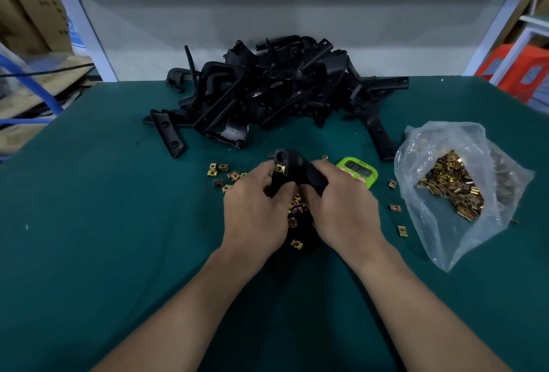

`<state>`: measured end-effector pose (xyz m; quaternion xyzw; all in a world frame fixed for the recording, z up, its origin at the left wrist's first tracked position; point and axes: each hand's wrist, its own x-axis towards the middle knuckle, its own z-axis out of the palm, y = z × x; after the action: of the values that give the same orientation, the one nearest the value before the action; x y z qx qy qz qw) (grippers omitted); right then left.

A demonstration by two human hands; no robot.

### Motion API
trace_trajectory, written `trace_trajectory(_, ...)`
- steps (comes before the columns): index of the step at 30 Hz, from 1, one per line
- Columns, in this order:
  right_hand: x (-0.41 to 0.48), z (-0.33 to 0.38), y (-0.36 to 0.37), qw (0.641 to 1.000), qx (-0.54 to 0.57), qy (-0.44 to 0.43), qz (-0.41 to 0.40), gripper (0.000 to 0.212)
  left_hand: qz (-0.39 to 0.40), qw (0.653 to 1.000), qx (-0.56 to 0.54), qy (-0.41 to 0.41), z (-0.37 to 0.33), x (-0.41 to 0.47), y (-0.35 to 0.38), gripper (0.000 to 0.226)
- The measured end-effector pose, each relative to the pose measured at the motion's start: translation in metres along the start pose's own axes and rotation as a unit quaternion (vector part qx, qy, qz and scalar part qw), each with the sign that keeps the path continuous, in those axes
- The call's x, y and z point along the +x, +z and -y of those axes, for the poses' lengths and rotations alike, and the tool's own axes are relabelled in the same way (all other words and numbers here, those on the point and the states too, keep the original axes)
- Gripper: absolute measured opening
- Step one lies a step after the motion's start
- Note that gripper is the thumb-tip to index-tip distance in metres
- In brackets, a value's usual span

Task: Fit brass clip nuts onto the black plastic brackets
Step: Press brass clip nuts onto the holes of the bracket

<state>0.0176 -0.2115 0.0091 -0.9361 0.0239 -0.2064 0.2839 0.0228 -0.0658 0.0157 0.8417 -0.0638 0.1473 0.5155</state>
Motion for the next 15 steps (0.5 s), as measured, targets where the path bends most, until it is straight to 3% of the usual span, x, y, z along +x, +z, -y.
trace_trajectory(7, 0.001, 0.009, -0.007, 0.998, 0.028, -0.005, 0.062, 0.015, -0.017, 1.0, -0.015, 0.016, -0.008, 0.001, -0.003, 0.012)
trace_trajectory(11, -0.007, 0.024, -0.027, 0.981, 0.135, -0.011, 0.138, 0.032, -0.062, 0.997, -0.048, 0.018, -0.026, 0.004, -0.014, 0.011)
trace_trajectory(15, -0.023, 0.028, -0.065, 0.963, 0.217, 0.026, 0.154, 0.021, -0.055, 0.996, -0.053, 0.05, -0.046, 0.001, -0.014, 0.015)
